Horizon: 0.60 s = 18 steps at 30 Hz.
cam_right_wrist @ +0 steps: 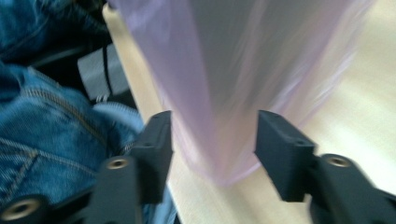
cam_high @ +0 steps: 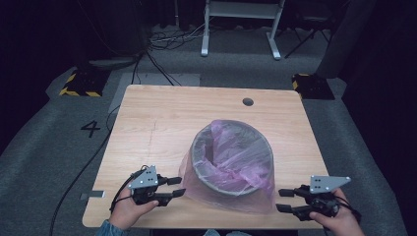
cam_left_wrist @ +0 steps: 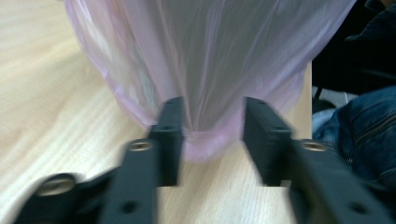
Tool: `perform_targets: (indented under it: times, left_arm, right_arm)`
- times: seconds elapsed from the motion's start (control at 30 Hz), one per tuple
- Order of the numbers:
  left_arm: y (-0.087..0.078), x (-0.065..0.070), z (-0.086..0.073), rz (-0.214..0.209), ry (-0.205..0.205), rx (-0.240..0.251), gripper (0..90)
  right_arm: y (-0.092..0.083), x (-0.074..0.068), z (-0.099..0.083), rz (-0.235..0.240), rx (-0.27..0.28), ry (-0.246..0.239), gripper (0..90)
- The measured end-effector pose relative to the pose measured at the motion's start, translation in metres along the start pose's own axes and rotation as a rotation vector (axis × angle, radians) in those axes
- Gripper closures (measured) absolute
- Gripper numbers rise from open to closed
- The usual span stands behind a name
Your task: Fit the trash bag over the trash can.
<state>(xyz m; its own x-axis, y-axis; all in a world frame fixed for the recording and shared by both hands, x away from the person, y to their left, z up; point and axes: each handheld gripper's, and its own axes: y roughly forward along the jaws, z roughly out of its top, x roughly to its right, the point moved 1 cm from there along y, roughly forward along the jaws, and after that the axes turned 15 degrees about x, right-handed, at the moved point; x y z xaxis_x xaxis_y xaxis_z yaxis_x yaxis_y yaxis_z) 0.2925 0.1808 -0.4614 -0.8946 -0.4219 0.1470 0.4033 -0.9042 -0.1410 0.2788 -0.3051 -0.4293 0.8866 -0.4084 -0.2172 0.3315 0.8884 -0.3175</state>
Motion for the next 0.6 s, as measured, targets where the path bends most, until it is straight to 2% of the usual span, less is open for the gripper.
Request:
perform_targets:
  times: [0.1, 0.2, 0.27, 0.4, 0.43, 0.47, 0.6]
  left_arm:
    - [-0.004, 0.007, 0.009, 0.024, 0.023, 0.025, 35.8]
    - [-0.003, 0.011, 0.017, 0.052, 0.063, 0.054, 26.4]
    - [0.004, 0.012, 0.021, 0.059, 0.071, 0.066, 23.5]
    - [0.022, 0.015, 0.025, 0.060, 0.106, 0.048, 25.1]
    - [0.025, 0.016, 0.026, 0.055, 0.106, 0.049, 27.5]
    - [0.027, 0.016, 0.027, 0.049, 0.110, 0.047, 34.0]
    - [0.028, 0.012, 0.030, 0.070, 0.150, 0.016, 70.2]
  right_arm:
    - [-0.009, 0.001, 0.014, -0.042, 0.041, -0.022, 39.7]
    - [-0.011, 0.006, 0.030, -0.095, 0.071, -0.046, 39.4]
    - [-0.011, 0.010, 0.040, -0.125, 0.092, -0.049, 38.8]
    - [-0.008, 0.019, 0.058, -0.168, 0.133, -0.060, 38.5]
    - [-0.007, 0.021, 0.062, -0.175, 0.141, -0.058, 38.5]
    - [-0.007, 0.023, 0.066, -0.181, 0.148, -0.056, 38.5]
    - [-0.003, 0.031, 0.078, -0.198, 0.165, -0.057, 38.6]
